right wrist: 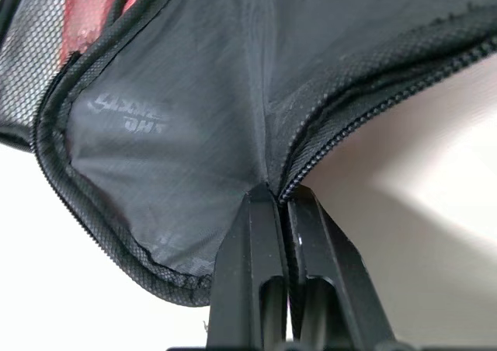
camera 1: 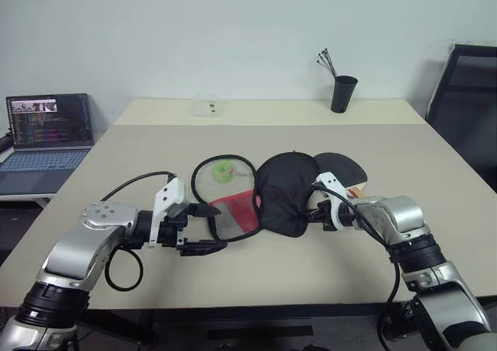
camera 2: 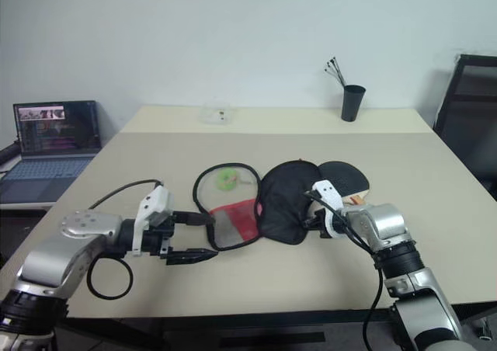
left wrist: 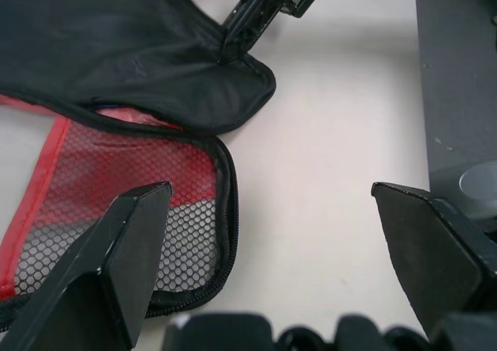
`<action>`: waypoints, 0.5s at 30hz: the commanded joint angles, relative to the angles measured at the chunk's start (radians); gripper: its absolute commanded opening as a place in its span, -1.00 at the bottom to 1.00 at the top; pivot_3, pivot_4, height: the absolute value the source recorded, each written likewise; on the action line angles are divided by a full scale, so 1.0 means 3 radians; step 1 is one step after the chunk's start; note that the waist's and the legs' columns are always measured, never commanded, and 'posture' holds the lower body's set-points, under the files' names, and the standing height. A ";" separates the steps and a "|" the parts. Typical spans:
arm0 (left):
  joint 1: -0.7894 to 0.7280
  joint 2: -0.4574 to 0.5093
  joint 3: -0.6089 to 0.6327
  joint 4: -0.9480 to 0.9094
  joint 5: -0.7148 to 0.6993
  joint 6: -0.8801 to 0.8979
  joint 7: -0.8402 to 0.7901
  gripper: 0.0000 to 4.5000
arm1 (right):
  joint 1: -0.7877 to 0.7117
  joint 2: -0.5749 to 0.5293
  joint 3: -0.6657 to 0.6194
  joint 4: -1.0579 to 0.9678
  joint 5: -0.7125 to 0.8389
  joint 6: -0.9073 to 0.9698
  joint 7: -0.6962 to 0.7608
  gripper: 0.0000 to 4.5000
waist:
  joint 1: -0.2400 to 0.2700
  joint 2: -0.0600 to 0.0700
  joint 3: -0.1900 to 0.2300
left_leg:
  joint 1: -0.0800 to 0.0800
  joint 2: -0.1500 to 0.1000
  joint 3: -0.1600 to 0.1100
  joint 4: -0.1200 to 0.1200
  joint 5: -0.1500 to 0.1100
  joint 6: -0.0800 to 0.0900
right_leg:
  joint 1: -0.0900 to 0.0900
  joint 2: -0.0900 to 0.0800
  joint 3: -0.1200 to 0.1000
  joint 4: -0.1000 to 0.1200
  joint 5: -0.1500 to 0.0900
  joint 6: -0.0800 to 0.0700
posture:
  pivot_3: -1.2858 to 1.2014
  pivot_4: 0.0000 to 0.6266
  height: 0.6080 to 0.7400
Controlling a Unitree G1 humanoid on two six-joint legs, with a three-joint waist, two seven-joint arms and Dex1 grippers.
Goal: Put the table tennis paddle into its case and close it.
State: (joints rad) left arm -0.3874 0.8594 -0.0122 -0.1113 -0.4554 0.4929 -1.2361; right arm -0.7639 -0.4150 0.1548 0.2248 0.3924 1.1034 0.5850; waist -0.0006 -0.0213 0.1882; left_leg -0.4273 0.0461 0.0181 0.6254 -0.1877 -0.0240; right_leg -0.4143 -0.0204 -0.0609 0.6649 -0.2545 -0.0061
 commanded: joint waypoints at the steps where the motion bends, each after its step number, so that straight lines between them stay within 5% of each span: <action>1: -0.0102 -0.0036 -0.0004 -0.0018 0.0020 -0.0052 0.0016 1.00 | -0.0068 -0.0073 -0.0178 -0.0030 -0.0035 -0.0060 -0.0025 -0.43 | 0.0000 0.0000 0.0000 | 0.0000 0.0000 0.0000 0.0000 0.0000 0.0000 | 0.0000 0.0000 0.0000 0.0000 0.0000 0.0000 | 0.03 -0.52 1.00; 10: -0.0159 -0.0144 -0.0029 -0.0025 0.0035 -0.0047 0.0062 1.00 | 0.0256 -0.0412 -0.0461 -0.0849 0.0136 -0.0220 0.0262 0.98 | 0.0003 0.0000 0.0000 | -0.0004 0.0000 0.0001 -0.0001 0.0000 0.0000 | -0.0003 0.0001 0.0001 -0.0001 0.0000 0.0000 | 0.03 -0.52 1.00; 15: -0.0216 -0.0192 -0.0056 -0.0003 0.0031 -0.0064 0.0071 1.00 | 0.0362 -0.0750 -0.0597 -0.0797 -0.0045 -0.0534 0.0235 0.99 | 0.0003 0.0000 0.0000 | -0.0004 -0.0001 0.0002 0.0003 0.0000 0.0000 | -0.0003 0.0000 0.0001 -0.0001 0.0000 0.0000 | 0.03 -0.52 1.00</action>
State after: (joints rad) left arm -0.4253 0.8044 -0.0363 -0.1007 -0.4428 0.4902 -1.2117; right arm -0.6481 -0.6195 0.0183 -0.0125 0.3990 0.9947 0.6597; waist 0.0002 -0.0213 0.1883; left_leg -0.4286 0.0454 0.0187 0.6262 -0.1878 -0.0240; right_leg -0.4153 -0.0203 -0.0608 0.6648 -0.2544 -0.0061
